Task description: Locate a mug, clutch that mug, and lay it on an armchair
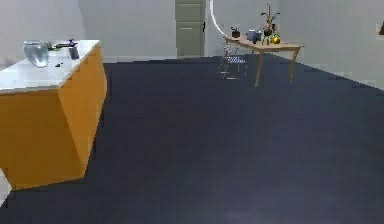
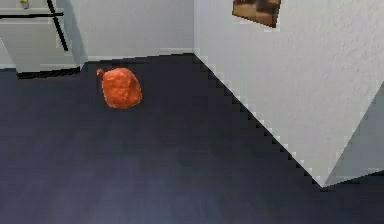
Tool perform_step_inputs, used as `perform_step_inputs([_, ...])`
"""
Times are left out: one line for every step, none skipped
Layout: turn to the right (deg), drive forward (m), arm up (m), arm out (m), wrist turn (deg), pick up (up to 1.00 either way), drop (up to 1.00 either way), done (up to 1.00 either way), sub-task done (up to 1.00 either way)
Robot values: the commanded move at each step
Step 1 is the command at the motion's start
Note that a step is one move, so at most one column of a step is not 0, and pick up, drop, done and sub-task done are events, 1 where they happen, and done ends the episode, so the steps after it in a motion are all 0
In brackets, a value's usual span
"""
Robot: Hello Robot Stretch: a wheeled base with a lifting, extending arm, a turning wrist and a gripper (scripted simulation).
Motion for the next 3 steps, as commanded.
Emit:
perform_step_inputs([0.0, 1.00, 0.00, 0.00, 0.0, 0.00, 0.00, 0.00, 0.00])
perform_step_inputs([0.0, 1.00, 0.00, 0.00, 0.0, 0.00, 0.00, 0.00, 0.00])
perform_step_inputs([0.0, 1.00, 0.00, 0.00, 0.0, 0.00, 0.00, 0.00, 0.00])
